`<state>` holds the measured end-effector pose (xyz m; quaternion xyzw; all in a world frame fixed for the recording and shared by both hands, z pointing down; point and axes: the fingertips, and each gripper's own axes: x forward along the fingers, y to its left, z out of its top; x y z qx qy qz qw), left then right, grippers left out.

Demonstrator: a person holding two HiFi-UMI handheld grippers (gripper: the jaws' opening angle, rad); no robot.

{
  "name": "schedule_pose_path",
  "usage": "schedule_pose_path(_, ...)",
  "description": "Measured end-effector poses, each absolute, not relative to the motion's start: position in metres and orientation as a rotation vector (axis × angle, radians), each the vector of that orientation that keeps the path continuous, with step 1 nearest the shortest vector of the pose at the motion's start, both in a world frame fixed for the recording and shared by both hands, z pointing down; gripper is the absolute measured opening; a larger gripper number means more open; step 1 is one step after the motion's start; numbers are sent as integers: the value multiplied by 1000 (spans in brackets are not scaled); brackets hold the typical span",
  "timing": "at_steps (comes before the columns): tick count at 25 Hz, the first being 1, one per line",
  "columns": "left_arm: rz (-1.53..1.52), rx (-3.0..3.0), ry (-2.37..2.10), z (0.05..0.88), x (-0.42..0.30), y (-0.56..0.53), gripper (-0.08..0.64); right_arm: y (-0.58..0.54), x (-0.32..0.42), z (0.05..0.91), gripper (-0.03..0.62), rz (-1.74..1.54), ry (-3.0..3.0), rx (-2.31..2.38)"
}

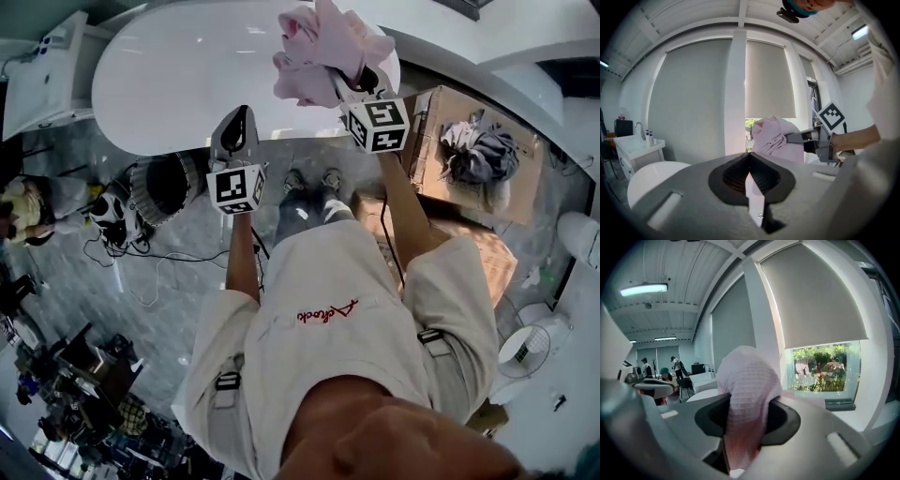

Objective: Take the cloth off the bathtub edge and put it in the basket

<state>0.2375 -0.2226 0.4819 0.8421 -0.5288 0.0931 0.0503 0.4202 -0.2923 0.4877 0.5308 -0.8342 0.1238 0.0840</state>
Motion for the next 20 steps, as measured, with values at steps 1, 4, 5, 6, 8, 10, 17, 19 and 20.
schedule_pose_path(1, 274, 2573, -1616, 473, 239, -224, 0, -293, 424, 477, 156, 361, -2496, 1596)
schedule_pose_path(4, 250, 2602, -1617, 447, 244, -232, 0, -296, 434, 446, 156, 342, -2520, 1627)
schedule_pose_path(5, 244, 2610, -1615, 439, 247, -234, 0, -297, 438, 436, 158, 337, -2528, 1636)
schedule_pose_path(6, 236, 2617, -1616, 432, 249, -236, 0, -298, 441, 427, 156, 331, -2535, 1645)
schedule_pose_path(8, 214, 2630, -1626, 419, 254, -239, 1, -298, 448, 414, 156, 323, -2544, 1663)
schedule_pose_path(10, 196, 2641, -1634, 410, 259, -239, 0, -296, 455, 409, 158, 325, -2543, 1677)
schedule_pose_path(17, 182, 2652, -1644, 403, 269, -240, 1, -295, 471, 408, 158, 343, -2529, 1692)
schedule_pose_path(19, 185, 2644, -1646, 405, 268, -241, 1, -295, 472, 410, 158, 347, -2523, 1689)
schedule_pose_path(20, 185, 2640, -1649, 405, 267, -241, 0, -296, 472, 411, 158, 349, -2522, 1686)
